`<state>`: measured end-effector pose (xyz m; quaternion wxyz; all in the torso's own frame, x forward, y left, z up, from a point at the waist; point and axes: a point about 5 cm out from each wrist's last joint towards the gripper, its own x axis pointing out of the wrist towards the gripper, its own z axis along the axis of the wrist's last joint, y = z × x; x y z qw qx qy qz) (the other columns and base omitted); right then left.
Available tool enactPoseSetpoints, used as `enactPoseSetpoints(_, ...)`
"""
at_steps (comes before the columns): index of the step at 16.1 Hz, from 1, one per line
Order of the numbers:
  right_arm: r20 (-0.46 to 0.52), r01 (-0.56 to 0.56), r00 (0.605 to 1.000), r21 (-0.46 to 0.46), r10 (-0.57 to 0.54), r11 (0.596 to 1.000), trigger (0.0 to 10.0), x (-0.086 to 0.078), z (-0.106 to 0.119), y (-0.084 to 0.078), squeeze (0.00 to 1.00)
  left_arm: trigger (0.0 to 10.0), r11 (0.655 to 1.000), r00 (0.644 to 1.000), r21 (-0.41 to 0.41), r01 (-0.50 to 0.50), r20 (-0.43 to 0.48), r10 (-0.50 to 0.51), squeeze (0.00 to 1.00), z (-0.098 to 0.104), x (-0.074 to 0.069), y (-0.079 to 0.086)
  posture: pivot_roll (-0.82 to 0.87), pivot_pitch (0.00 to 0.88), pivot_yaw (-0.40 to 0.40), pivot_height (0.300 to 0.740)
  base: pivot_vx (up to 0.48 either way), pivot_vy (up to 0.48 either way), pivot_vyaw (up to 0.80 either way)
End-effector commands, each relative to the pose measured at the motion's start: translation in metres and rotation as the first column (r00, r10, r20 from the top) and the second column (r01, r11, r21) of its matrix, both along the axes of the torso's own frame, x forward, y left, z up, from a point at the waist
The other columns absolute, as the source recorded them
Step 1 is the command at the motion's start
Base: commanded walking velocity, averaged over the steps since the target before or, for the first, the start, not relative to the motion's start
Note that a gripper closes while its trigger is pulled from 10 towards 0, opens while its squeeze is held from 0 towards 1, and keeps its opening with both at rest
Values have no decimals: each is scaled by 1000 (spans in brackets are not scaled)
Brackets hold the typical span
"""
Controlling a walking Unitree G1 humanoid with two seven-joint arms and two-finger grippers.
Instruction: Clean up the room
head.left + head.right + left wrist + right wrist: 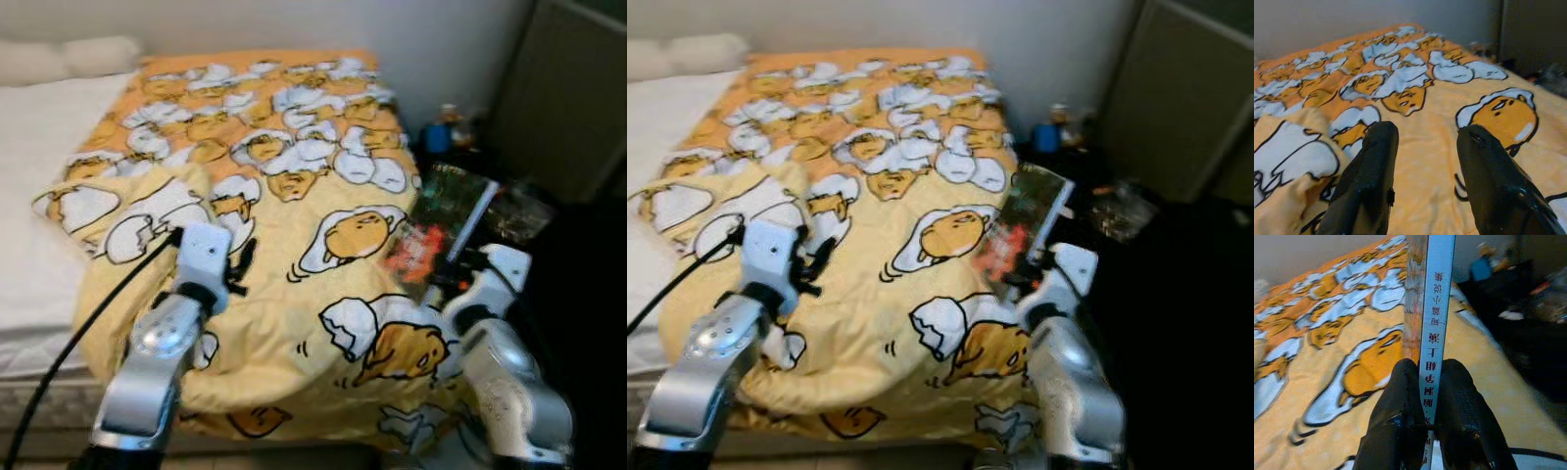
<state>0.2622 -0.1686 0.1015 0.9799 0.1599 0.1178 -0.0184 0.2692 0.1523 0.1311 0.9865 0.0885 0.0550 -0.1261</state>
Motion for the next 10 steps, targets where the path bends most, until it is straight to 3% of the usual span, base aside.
enactPoseSetpoints(1, 53, -31, 998, 4, 31, 999, 10000, 7, 11, 10, 0, 10000, 999, 999, 5, -36, -19, 36, 267, -4, -1, 8, -94, 0, 46, 740, 0, 364, -550)
enactPoseSetpoints(6, 30, -72, 997, -113, 75, 991, 10000, 3, 10, 10, 0, 10000, 997, 996, -28, -78, -39, 76, 263, -9, -8, 12, -92, 0, 31, 740, 0, 364, 0)
enactPoseSetpoints(10, 22, -97, 995, -152, 101, 984, 10000, 2, 8, 11, 0, 10000, 995, 994, -23, -99, -49, 98, 271, -11, -13, 18, -77, 0, 22, 740, 0, 367, 0)
